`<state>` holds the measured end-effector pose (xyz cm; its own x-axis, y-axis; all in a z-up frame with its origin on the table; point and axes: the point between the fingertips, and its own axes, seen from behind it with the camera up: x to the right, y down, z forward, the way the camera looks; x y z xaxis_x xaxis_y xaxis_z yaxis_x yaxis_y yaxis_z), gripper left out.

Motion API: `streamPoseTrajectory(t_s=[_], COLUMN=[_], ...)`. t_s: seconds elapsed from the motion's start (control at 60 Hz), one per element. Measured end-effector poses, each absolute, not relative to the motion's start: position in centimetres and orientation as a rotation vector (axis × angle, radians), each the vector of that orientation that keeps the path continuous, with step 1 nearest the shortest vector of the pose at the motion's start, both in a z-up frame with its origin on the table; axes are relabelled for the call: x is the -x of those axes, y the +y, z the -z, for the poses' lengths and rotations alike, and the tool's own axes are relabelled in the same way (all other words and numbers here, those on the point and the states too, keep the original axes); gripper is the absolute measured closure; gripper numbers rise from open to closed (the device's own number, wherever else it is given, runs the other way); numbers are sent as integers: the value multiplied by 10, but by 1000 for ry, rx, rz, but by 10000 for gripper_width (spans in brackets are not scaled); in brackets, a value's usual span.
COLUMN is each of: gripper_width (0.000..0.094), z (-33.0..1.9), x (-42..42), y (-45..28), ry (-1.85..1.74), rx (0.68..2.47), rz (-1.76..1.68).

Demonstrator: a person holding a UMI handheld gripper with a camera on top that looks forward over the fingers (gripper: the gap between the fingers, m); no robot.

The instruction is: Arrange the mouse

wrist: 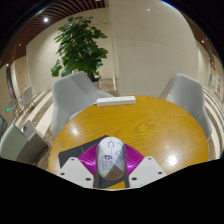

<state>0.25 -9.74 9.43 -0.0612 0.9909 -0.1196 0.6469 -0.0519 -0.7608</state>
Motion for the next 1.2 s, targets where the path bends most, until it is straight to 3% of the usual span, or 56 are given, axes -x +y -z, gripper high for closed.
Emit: streamPoseTrajectory(t_s=[0.283, 0.433, 0.467, 0.533, 0.567, 0.867, 1.05, 1.2], gripper_width=[569, 424, 324, 53, 91, 67, 69, 67], z=[0, 14, 14, 4, -5, -120, -147, -142], x=[-2, -11, -12, -15, -16, -112, -180, -201], y=[-183, -186, -186, -184, -182, -127, -82, -48], ry=[-1804, -1801, -1806, -1801, -1794, -1834, -1832, -1818], rx=[1804, 1804, 1814, 1834, 1840, 1794, 1835, 1855], rz=[-747, -704, -695, -704, -715, -679, -620, -591])
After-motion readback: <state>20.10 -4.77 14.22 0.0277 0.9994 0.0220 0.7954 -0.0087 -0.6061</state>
